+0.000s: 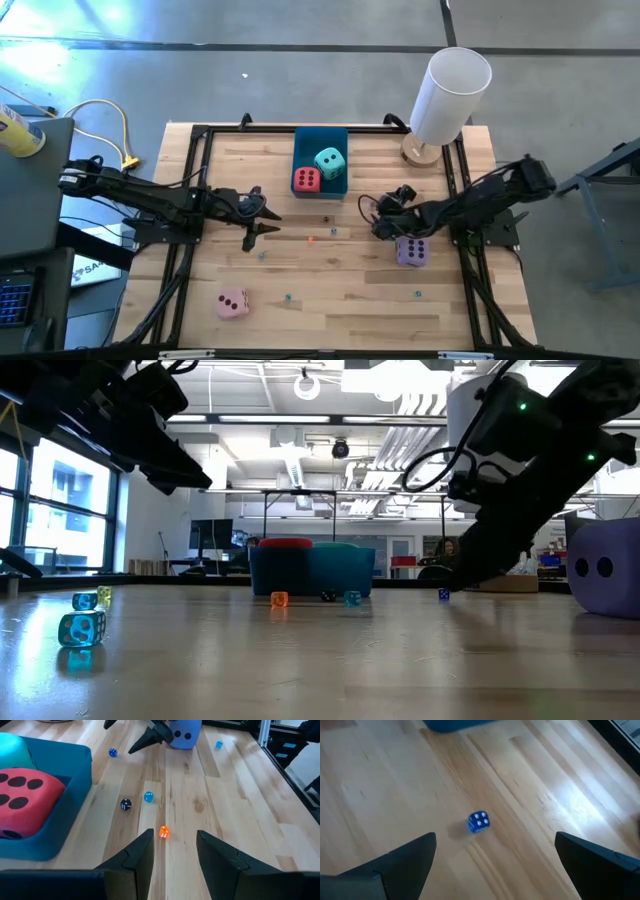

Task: Pick & Place Dice
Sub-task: Put the small blue die into the blue bin

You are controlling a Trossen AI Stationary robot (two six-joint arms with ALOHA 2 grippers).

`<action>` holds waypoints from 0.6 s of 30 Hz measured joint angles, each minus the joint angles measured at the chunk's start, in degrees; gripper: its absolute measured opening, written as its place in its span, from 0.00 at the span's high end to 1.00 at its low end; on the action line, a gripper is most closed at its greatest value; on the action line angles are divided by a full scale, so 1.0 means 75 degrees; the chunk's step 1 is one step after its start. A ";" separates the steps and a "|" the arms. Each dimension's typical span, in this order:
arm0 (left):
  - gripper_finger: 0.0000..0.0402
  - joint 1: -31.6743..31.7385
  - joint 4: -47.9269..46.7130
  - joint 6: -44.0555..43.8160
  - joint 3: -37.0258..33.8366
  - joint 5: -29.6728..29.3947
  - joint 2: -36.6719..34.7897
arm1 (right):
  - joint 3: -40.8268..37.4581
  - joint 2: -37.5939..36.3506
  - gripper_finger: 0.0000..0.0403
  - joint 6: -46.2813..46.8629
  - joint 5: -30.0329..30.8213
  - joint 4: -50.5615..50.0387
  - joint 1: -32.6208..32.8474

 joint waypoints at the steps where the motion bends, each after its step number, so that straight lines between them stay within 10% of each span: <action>1: 0.65 0.0002 0.0001 0.0000 0.0002 0.0000 0.0000 | 0.0010 0.0084 0.01 -0.0003 0.0005 0.0113 -0.0016; 18: 0.65 0.0000 0.0022 -0.0044 0.0002 0.0053 0.0000 | 0.0041 0.0928 0.01 0.0347 -0.0341 0.0582 -0.0588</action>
